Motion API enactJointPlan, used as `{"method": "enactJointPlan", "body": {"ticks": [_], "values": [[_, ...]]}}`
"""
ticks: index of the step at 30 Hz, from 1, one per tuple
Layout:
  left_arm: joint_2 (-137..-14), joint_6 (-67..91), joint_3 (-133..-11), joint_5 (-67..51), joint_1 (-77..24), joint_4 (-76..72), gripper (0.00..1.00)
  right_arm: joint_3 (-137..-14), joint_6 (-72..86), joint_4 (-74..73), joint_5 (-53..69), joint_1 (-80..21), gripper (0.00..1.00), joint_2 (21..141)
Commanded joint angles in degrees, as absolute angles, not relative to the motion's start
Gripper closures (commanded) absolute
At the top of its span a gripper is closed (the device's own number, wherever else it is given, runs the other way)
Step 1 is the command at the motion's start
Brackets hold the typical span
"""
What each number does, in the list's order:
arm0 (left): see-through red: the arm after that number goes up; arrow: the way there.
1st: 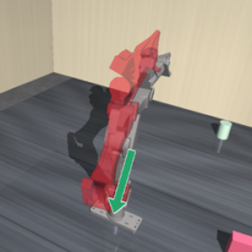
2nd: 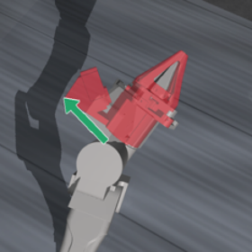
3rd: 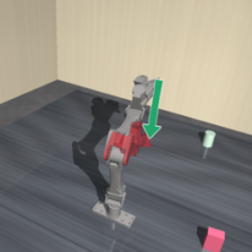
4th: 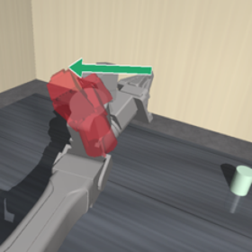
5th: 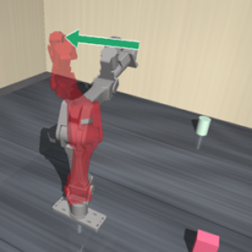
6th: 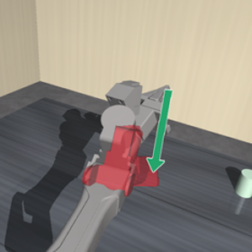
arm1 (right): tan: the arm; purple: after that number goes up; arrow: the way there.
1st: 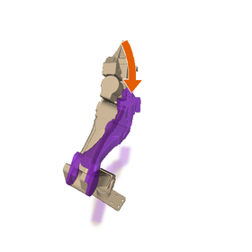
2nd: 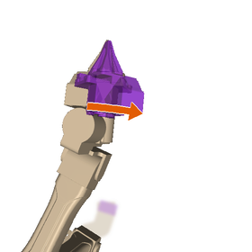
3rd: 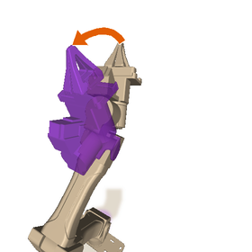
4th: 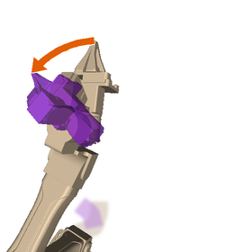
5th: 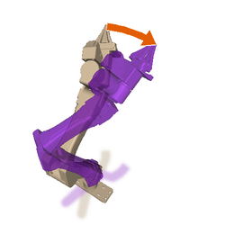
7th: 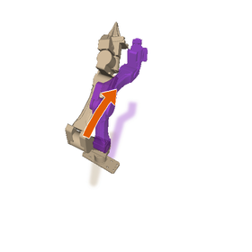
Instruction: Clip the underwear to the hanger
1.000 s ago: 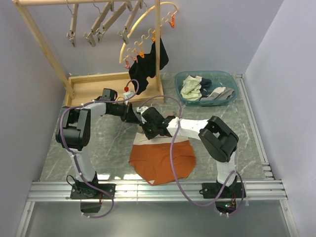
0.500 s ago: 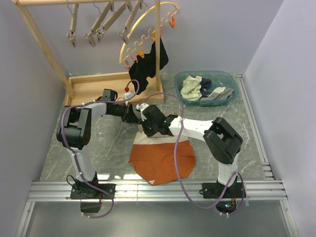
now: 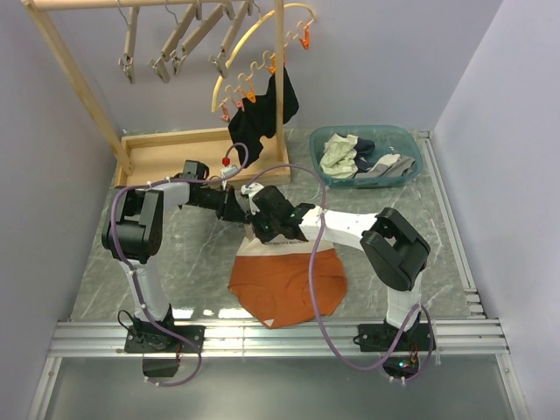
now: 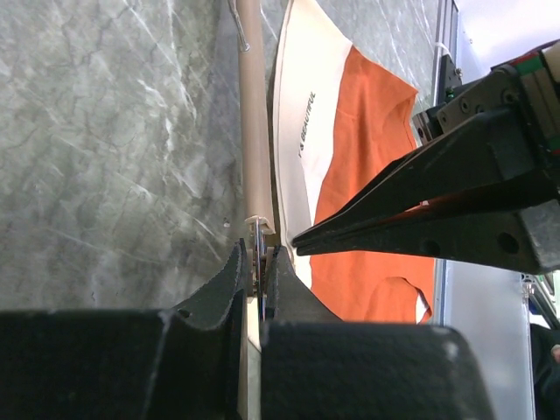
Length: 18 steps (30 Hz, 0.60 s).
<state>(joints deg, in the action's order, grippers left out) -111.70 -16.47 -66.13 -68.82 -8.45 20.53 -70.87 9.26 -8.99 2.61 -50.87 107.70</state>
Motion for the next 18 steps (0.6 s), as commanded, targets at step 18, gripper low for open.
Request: {"method": "enactJointPlan", "body": {"ticks": [18], "values": [[-112.5, -20.4, -68.7, -76.6, -9.1, 18.5, 1.00, -71.0, 8.5, -6.9, 2.5, -51.2, 1.00, 105.4]]}}
